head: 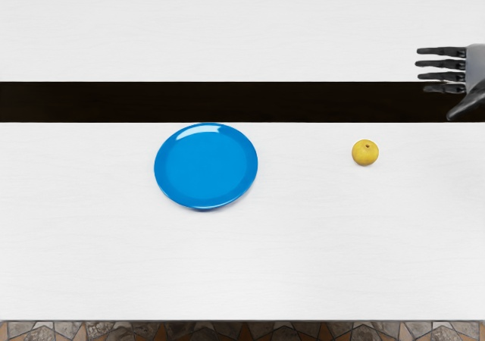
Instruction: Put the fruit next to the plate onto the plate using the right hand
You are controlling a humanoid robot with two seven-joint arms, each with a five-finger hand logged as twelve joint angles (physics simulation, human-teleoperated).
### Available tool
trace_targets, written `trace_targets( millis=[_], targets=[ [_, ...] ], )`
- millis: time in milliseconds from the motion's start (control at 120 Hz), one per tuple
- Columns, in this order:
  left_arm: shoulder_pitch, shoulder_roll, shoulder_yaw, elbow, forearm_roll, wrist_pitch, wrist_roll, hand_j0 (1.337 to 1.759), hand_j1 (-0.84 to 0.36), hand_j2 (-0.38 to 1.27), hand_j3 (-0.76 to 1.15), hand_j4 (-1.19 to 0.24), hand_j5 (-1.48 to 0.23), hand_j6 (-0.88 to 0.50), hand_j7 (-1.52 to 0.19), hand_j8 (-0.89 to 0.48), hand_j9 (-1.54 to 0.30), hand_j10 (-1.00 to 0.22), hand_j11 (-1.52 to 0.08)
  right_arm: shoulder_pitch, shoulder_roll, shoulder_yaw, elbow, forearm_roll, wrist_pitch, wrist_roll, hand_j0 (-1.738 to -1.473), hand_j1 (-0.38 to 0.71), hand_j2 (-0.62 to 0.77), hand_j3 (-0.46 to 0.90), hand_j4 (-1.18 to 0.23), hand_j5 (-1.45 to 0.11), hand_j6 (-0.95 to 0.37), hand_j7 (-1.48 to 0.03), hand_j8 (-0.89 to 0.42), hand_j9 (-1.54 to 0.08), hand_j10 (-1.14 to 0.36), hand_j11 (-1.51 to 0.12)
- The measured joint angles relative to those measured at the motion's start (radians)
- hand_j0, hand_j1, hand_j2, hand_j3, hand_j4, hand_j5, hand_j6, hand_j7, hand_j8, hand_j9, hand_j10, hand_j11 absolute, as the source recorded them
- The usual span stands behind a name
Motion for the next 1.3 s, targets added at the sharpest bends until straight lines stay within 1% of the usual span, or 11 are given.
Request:
trace_targets(
  millis=[142,250,292,383,442,517,625,767,925,1075,1300],
  targets=[
    [0.000,0.000,0.000,0.000,0.000,0.000,0.000,1.658,0.35,0.00,0.00,0.00,0.00,0.00,0.00,0.00,0.00,0.00,0.00,0.024,0.019,0.017,0.000,-0.018,0.000,-0.015,-1.658,-0.35,0.00,0.00,0.00,0.00,0.00,0.00,0.00,0.00,0.00,0.00],
    [0.000,0.000,0.000,0.000,0.000,0.000,0.000,1.658,0.35,0.00,0.00,0.00,0.00,0.00,0.00,0.00,0.00,0.00,0.00,0.052,0.020,0.026,0.016,-0.126,0.000,-0.019,-1.658,-0.35,0.00,0.00,0.00,0.00,0.00,0.00,0.00,0.00,0.00,0.00],
    [0.000,0.000,0.000,0.000,0.000,0.000,0.000,1.658,0.35,0.00,0.00,0.00,0.00,0.00,0.00,0.00,0.00,0.00,0.00,0.058,0.005,0.040,0.075,-0.197,0.000,-0.019,-1.658,-0.35,0.00,0.00,0.00,0.00,0.00,0.00,0.00,0.00,0.00,0.00],
    [0.000,0.000,0.000,0.000,0.000,0.000,0.000,1.658,0.35,0.00,0.00,0.00,0.00,0.00,0.00,0.00,0.00,0.00,0.00,0.065,-0.053,0.071,0.283,-0.366,0.000,-0.022,-1.658,-0.35,0.00,0.00,0.00,0.00,0.00,0.00,0.00,0.00,0.00,0.00],
    [0.000,0.000,0.000,0.000,0.000,0.000,0.000,1.658,0.35,0.00,0.00,0.00,0.00,0.00,0.00,0.00,0.00,0.00,0.00,0.066,-0.067,0.080,0.384,-0.455,-0.028,-0.071,-1.658,-0.35,0.00,0.00,0.00,0.00,0.00,0.00,0.00,0.00,0.00,0.00],
    [0.000,0.000,0.000,0.000,0.000,0.000,0.000,1.658,0.35,0.00,0.00,0.00,0.00,0.00,0.00,0.00,0.00,0.00,0.00,0.057,-0.055,0.080,0.460,-0.538,-0.097,-0.126,-1.658,-0.35,0.00,0.00,0.00,0.00,0.00,0.00,0.00,0.00,0.00,0.00],
    [0.000,0.000,0.000,0.000,0.000,0.000,0.000,1.658,0.35,0.00,0.00,0.00,0.00,0.00,0.00,0.00,0.00,0.00,0.00,0.014,0.009,0.079,0.521,-0.705,-0.255,-0.160,-1.658,-0.35,0.00,0.00,0.00,0.00,-0.01,0.00,0.00,0.00,0.00,0.00],
    [0.000,0.000,0.000,0.000,0.000,0.000,0.000,1.658,0.35,0.00,0.00,0.00,0.00,0.00,0.00,0.00,0.00,0.00,0.00,-0.044,0.144,0.078,0.553,-0.931,-0.436,-0.174,-1.658,-0.35,0.00,0.00,0.00,0.00,-0.01,0.00,-0.01,0.00,0.00,0.00],
    [0.000,0.000,0.000,0.000,0.000,0.000,0.000,1.658,0.35,0.00,0.00,0.00,0.00,0.00,0.00,0.00,0.00,0.00,0.00,-0.067,0.247,0.021,0.557,-1.096,-0.585,-0.178,-1.658,-0.35,0.00,0.00,0.00,0.00,-0.01,0.00,-0.01,0.00,0.00,0.00],
    [0.000,0.000,0.000,0.000,0.000,0.000,0.000,1.658,0.35,0.00,0.00,0.00,0.00,0.00,0.00,0.00,0.00,0.00,0.00,-0.089,0.281,-0.053,0.556,-1.157,-0.670,-0.179,-1.658,-0.29,-0.01,0.00,-0.05,-0.06,-0.05,-0.06,-0.05,-0.06,-0.05,-0.06],
    [0.000,0.000,0.000,0.000,0.000,0.000,0.000,1.658,0.35,0.00,0.00,0.00,0.00,0.00,0.00,0.00,0.00,0.00,0.00,-0.174,0.292,-0.074,0.556,-1.196,-0.785,-0.179,-1.658,-0.13,-0.03,0.00,-0.19,-0.24,-0.19,-0.24,-0.19,-0.24,-0.19,-0.24]
  ],
)
